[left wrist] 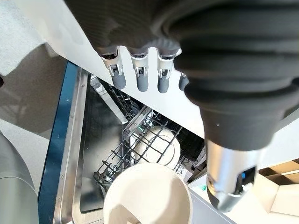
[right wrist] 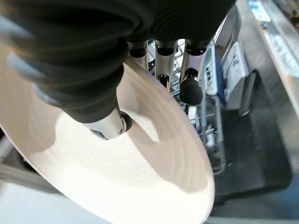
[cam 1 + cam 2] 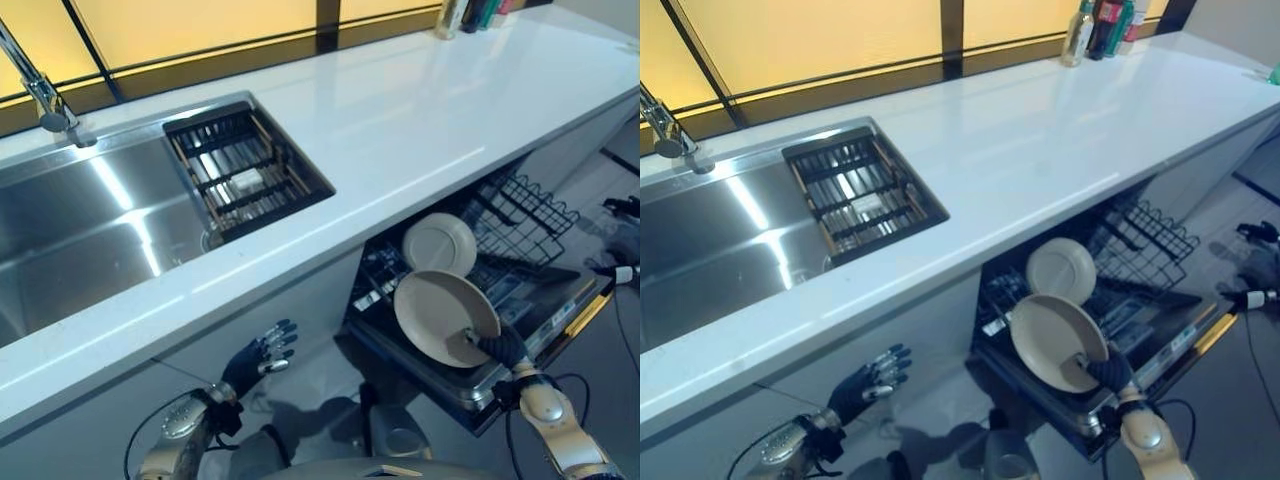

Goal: Pick up plates and place into dishwasher.

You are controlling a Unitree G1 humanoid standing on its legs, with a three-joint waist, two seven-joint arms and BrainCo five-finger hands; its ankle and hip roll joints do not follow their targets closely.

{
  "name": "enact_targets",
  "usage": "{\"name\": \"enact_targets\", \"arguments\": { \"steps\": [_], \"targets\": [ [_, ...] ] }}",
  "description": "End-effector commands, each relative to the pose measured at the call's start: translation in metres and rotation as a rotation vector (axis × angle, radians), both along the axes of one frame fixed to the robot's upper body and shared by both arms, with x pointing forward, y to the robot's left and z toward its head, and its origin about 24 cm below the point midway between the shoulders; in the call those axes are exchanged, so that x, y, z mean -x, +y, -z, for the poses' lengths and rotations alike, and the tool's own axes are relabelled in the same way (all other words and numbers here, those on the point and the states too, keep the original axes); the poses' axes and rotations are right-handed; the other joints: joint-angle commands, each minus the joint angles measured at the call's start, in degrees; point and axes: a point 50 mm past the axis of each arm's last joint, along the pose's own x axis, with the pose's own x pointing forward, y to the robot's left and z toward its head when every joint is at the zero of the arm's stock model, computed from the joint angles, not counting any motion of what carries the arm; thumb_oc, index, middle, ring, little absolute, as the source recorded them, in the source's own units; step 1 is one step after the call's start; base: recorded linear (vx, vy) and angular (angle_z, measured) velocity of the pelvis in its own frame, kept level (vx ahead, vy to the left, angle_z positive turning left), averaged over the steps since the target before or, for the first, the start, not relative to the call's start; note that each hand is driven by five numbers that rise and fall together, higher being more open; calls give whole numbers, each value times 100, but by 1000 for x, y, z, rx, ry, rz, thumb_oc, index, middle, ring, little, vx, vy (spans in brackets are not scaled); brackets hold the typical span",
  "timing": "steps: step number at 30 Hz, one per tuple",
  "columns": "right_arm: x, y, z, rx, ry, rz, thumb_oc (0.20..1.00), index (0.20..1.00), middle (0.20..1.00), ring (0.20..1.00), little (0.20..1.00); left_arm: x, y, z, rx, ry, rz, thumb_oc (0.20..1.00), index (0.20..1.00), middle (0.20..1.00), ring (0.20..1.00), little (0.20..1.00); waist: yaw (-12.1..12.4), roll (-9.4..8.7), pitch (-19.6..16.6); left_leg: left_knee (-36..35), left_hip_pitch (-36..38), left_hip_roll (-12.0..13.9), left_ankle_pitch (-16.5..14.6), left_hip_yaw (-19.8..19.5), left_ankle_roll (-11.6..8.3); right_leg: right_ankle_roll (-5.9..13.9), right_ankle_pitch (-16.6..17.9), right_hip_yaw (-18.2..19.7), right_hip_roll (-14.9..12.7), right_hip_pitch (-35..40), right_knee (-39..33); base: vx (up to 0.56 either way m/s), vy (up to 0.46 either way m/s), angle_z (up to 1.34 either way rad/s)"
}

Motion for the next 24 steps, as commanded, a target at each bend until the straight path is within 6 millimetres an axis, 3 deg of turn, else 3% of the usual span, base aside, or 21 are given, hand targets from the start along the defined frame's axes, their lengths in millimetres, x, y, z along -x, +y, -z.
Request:
{"name": "enact_targets", "arguments": {
  "steps": [1, 12, 18, 24],
  "targets": [
    [-31, -6, -26, 72, -188, 73, 200, 200, 200, 200, 200, -11, -6, -25, 26, -137, 81, 1000, 1000, 1000, 1000, 1000, 234, 151, 23, -106, 121, -174, -225, -72, 475, 402, 459, -227, -309, -332, 480, 74, -15, 6],
    [-50, -30, -64, 206, -378, 185, 200, 200, 200, 200, 200, -6, -7, -25, 53, -123, 96, 1000, 1000, 1000, 1000, 1000, 329, 345, 15, 34, 61, -154, -299, -128, 480, 341, 413, -315, -378, -331, 588, 44, 14, 11],
    [-46, -44, -79, 292, -465, 263, 200, 200, 200, 200, 200, -4, -7, -25, 65, -120, 87, 1000, 1000, 1000, 1000, 1000, 275, 444, -41, -9, 111, -162, -306, -109, 464, 324, 365, -351, -423, -296, 588, 28, 3, 0],
    [-36, -56, -96, 246, -525, 315, 200, 200, 200, 200, 200, 0, -8, -24, 93, -117, 61, 1000, 1000, 1000, 1000, 1000, 82, 516, -47, -58, 175, -176, -306, -30, 462, 314, 332, -275, -423, -375, 688, 11, 35, 1]
  ]
}}
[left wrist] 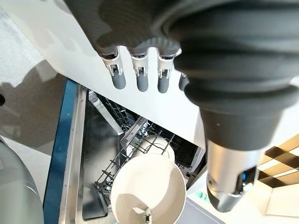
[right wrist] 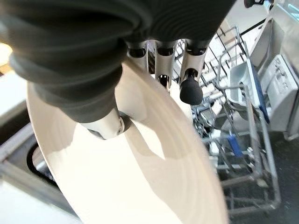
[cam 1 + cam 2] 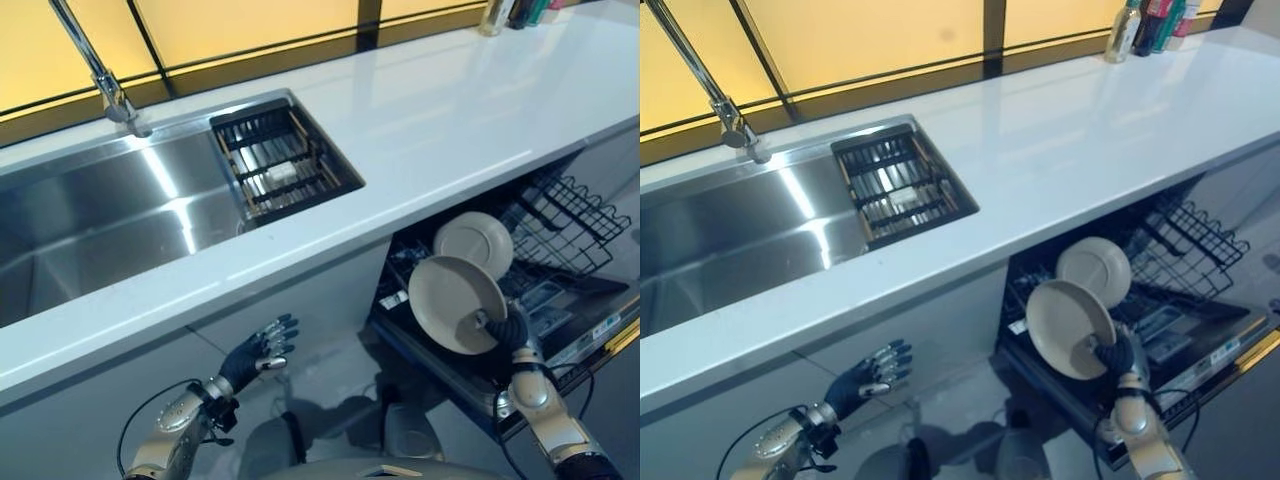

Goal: Pick up plates and place into dishwasher.

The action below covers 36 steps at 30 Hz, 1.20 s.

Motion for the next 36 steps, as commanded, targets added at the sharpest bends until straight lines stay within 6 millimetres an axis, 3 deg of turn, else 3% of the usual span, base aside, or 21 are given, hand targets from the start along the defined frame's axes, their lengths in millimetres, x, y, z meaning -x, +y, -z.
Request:
{"name": "enact_targets", "arguments": {
  "steps": [1, 10, 19, 30, 36],
  "targets": [
    [-21, -47, -75, 99, -329, 156, 200, 200, 200, 200, 200, 1, -12, -15, 91, -91, 11, 1000, 1000, 1000, 1000, 1000, -126, 156, -141, -249, 361, -31, -366, 163, 350, 296, 327, 10, -180, -354, 505, 19, 33, -4],
    [0, -64, -92, 119, -419, 202, 200, 200, 200, 200, 200, 5, -6, -12, 87, -88, -13, 1000, 1000, 1000, 1000, 1000, -324, 46, -186, -329, 465, -50, -405, 319, 377, 365, 437, 115, -136, -453, 526, -1, -8, -6],
    [-10, -63, -92, 133, -411, 183, 200, 200, 200, 200, 200, 4, -9, -12, 82, -80, 10, 1000, 1000, 1000, 1000, 1000, -226, 53, -225, -316, 475, -80, -430, 261, 382, 368, 423, 83, -145, -432, 516, -1, -20, -4],
    [-32, -27, -60, 19, -243, -53, 200, 200, 200, 200, 200, 3, -14, -10, 75, -67, 61, 1000, 1000, 1000, 1000, 1000, -18, 107, -212, -283, 444, -110, -386, 138, 362, 339, 318, -60, -223, -353, 503, 1, -5, 1],
    [-38, -26, -41, 51, -160, -42, 200, 200, 200, 200, 200, 0, -18, -12, 74, -74, 95, 1000, 1000, 1000, 1000, 1000, 92, 130, -173, -209, 397, -94, -391, 95, 342, 338, 305, -128, -248, -332, 514, 0, -17, 6]
  ]
}}
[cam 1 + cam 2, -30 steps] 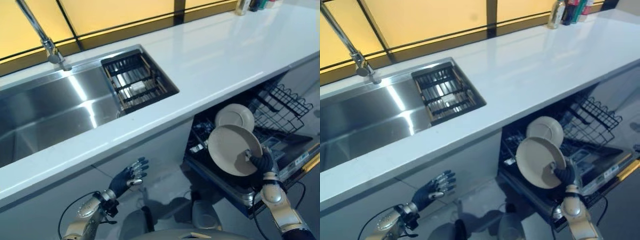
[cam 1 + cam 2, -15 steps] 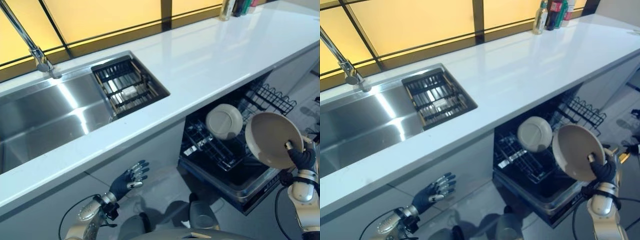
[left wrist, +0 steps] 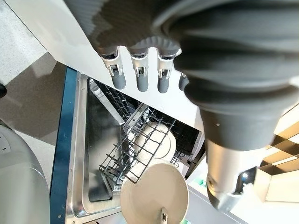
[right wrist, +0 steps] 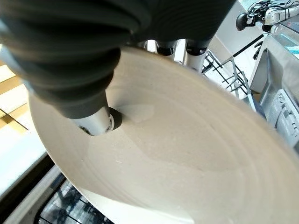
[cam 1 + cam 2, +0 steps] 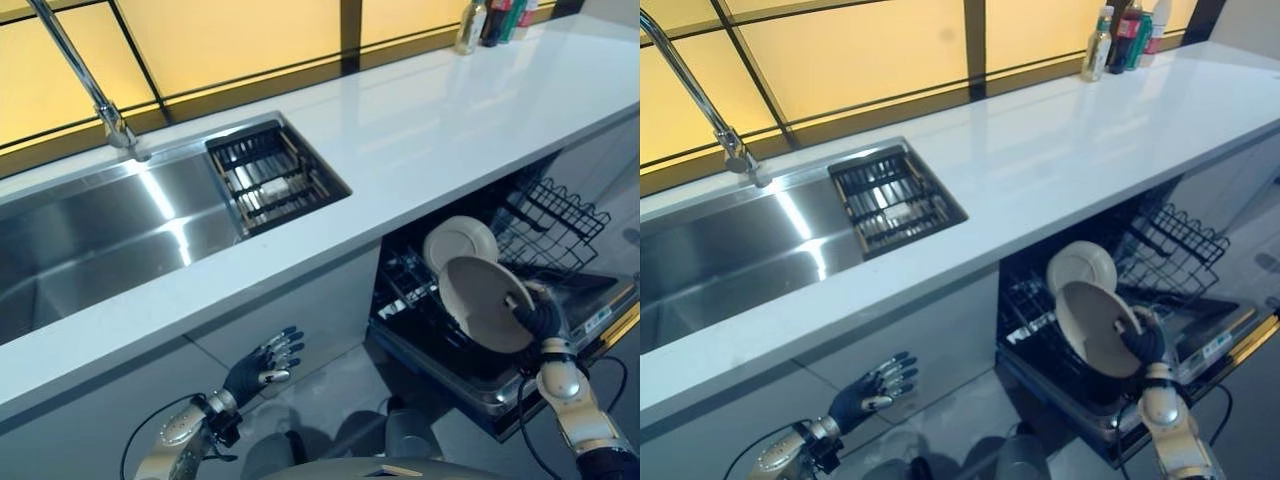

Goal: Pick up plates and place into dishwasher.

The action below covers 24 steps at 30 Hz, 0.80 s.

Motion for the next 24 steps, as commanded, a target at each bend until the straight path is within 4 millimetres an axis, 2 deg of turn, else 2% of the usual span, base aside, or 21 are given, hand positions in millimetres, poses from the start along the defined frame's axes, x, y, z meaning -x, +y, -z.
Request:
{"name": "enact_targets", "arguments": {
  "steps": [1, 8, 14, 24],
  "targets": [
    [-29, 1, -27, 62, -124, -54, 200, 200, 200, 200, 200, -15, -10, -22, 38, -129, 68, 1000, 1000, 1000, 1000, 1000, 178, 96, 202, -202, 416, -67, -425, -45, 310, 314, 308, -139, -154, -174, 285, 13, -18, 3],
    [-31, -3, -20, 84, -113, -22, 200, 200, 200, 200, 200, -17, -10, -24, 43, -131, 92, 1000, 1000, 1000, 1000, 1000, 264, 153, 227, -150, 389, -42, -432, -83, 280, 295, 301, -215, -191, -107, 251, 0, -1, 3],
    [-40, 1, -12, 165, -60, -47, 200, 200, 200, 200, 200, -16, -17, -23, 56, -125, 136, 1000, 1000, 1000, 1000, 1000, 359, 203, 211, -131, 405, -48, -433, -105, 257, 297, 229, -253, -228, -65, 227, 5, 0, 4],
    [-43, -13, 16, 243, 152, -3, 200, 200, 200, 200, 200, -20, -31, -24, 77, -124, 198, 1000, 1000, 1000, 1000, 1000, 567, 333, 203, -72, 438, -41, -437, -177, 225, 277, 134, -331, -290, 64, 214, 20, 7, 8]
  ]
}}
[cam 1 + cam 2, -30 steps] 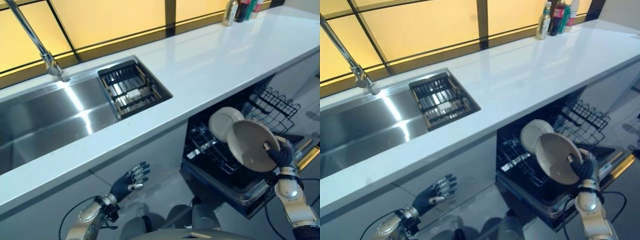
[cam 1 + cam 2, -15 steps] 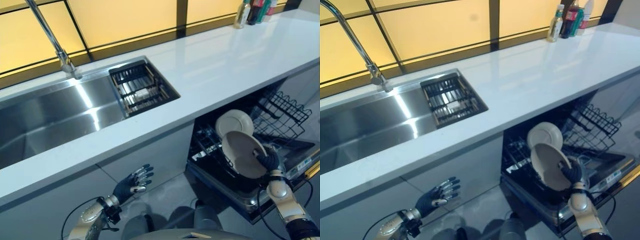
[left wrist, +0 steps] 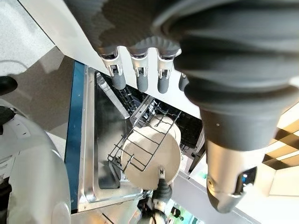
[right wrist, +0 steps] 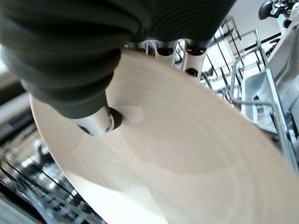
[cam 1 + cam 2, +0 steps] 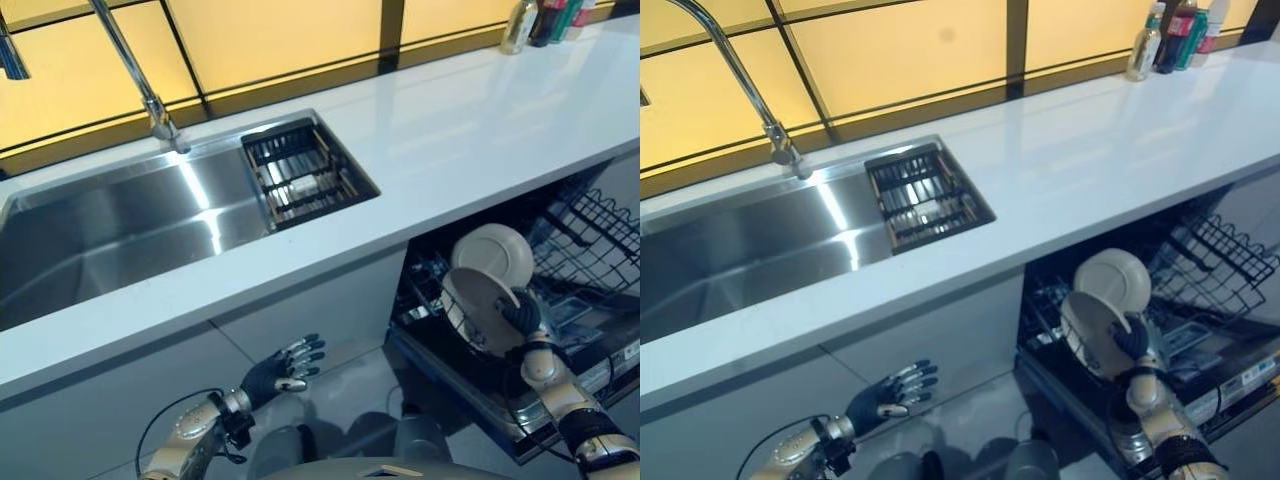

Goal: Pick up plates and place into dishwasher.

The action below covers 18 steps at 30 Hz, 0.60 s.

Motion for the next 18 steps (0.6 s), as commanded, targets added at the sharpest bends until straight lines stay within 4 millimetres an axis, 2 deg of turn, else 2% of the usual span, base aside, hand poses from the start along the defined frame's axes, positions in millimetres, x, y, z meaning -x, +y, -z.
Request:
{"name": "enact_targets", "arguments": {
  "steps": [1, 7, 8, 9, 10, 18],
  "targets": [
    [-20, -5, -16, 60, -24, -32, 200, 200, 200, 200, 200, -15, -8, -24, 66, -114, 43, 1000, 1000, 1000, 1000, 1000, 170, 44, 59, -53, 321, 16, -465, -23, 206, 242, 218, -73, -190, -179, 202, 18, 3, 9],
    [-19, -15, -11, 60, 51, 20, 200, 200, 200, 200, 200, -16, -10, -27, 69, -115, 56, 1000, 1000, 1000, 1000, 1000, 228, 82, 73, -12, 303, 40, -455, -60, 177, 229, 180, -97, -201, -127, 214, 14, 6, 7],
    [-19, -17, -12, 58, 51, 24, 539, 539, 539, 539, 539, -16, -10, -27, 70, -114, 55, 1000, 1000, 1000, 1000, 1000, 232, 87, 72, -26, 317, 43, -446, -56, 171, 232, 189, -100, -204, -114, 205, 14, 9, 4],
    [-19, -17, -12, 57, 48, 24, 809, 809, 809, 809, 809, -16, -9, -27, 70, -114, 53, 1000, 1000, 1000, 1000, 1000, 231, 86, 71, -46, 332, 46, -437, -51, 164, 235, 188, -100, -198, -98, 187, 0, 0, 0],
    [-19, -17, -13, 52, 42, 27, 1000, 1000, 1000, 1000, 1000, -16, -9, -27, 70, -115, 51, 1000, 1000, 1000, 1000, 1000, 227, 79, 70, -62, 343, 47, -432, -47, 161, 236, 184, -95, -192, -85, 168, 0, 0, 0],
    [-18, -18, -23, 27, -68, 47, 1000, 1000, 1000, 1000, 1000, -17, -6, -29, 67, -122, 25, 1000, 1000, 1000, 1000, 1000, 143, 13, 61, -136, 389, 80, -422, 40, 163, 260, 211, -53, -152, -65, 82, 0, 0, 0]
  ]
}}
